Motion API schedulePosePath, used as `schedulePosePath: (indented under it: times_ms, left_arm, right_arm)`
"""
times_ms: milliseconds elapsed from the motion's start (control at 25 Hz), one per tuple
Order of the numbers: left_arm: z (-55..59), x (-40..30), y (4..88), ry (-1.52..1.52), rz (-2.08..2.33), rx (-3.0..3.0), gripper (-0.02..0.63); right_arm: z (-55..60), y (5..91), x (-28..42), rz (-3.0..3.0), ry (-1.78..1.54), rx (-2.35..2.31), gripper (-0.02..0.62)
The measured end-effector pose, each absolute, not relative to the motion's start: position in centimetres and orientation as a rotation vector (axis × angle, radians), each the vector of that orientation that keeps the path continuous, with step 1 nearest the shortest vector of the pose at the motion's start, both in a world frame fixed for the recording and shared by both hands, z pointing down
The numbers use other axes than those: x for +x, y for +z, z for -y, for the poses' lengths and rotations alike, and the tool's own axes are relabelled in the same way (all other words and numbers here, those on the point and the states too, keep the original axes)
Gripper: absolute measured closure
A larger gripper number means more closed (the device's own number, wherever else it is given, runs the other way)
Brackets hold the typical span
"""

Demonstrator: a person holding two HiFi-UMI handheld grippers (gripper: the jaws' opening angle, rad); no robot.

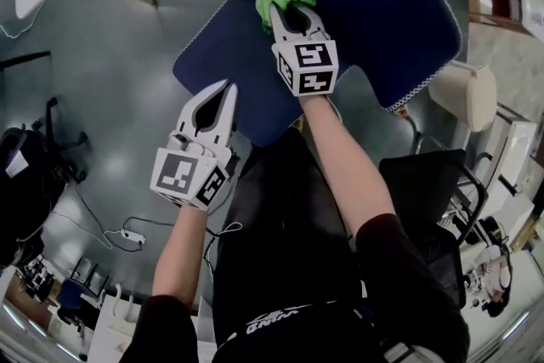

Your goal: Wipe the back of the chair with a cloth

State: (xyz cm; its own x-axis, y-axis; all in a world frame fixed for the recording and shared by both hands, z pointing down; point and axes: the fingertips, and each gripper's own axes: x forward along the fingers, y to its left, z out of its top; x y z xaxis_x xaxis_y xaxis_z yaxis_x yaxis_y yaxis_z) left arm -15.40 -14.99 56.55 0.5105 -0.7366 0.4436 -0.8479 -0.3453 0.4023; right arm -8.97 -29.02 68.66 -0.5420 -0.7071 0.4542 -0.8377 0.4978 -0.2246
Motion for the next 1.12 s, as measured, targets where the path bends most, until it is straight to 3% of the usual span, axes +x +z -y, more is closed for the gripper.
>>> schedulePosePath:
  times_ms: [680, 1120]
  left_arm:
    - [8.9, -12.8, 41.1, 0.226, 1.288, 2.255, 0.607]
    - [6.3, -9.9, 32.8, 0.199, 1.226, 2.390, 0.607]
  right_arm:
    - [19.1, 48.4, 0.7, 2.467, 0.621, 1.433, 0.541]
    - [12.7, 38.8, 0.9, 2.598, 0.576, 1.309, 0.541]
